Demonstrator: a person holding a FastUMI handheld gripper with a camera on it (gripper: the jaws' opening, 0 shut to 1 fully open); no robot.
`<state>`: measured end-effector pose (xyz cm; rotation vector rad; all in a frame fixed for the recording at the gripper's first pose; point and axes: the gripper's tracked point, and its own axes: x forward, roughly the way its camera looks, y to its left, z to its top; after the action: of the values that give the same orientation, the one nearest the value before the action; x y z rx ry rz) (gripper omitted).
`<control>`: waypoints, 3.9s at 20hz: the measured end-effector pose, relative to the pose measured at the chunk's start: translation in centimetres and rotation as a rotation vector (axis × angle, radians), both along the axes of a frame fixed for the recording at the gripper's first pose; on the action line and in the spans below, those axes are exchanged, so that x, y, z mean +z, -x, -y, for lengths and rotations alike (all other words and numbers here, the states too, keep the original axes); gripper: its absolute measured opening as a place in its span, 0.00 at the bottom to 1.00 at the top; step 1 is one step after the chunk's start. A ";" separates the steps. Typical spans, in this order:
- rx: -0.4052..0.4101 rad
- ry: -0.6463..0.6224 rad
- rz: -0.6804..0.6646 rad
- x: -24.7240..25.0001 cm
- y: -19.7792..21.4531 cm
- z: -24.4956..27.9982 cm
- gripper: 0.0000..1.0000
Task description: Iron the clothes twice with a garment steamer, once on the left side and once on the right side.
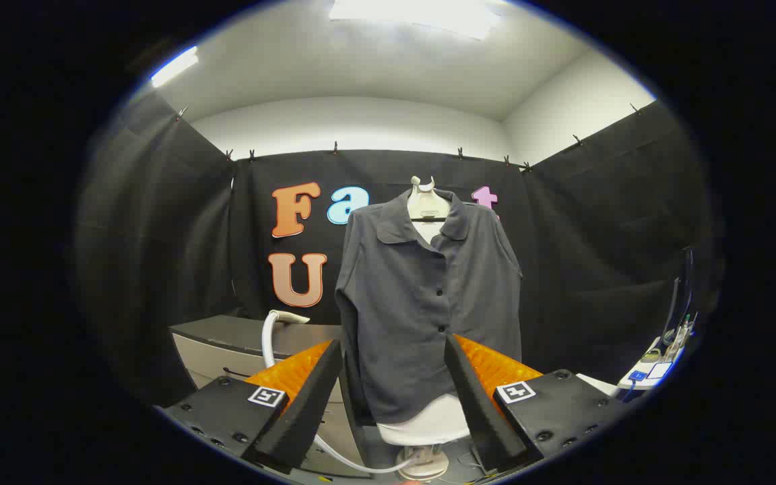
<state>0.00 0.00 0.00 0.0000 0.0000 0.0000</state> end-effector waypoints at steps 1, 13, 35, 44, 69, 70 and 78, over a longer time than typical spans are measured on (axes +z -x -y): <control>-0.002 0.001 -0.001 -0.1 0.0 0.0 0.98; -0.020 0.000 0.005 -0.2 -0.1 0.2 0.98; 0.089 0.054 -0.004 2.1 -2.2 -2.6 0.98; 0.264 -0.022 -0.047 2.2 -9.3 -11.1 0.98; 0.455 0.173 -0.680 -12.8 -46.0 -39.7 0.97; 0.455 0.199 -0.717 -14.2 -46.6 -39.7 0.97; 0.427 0.262 -0.902 -20.9 -48.6 -39.9 0.98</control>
<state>48.56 39.88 -20.91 -0.2619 0.9023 0.4272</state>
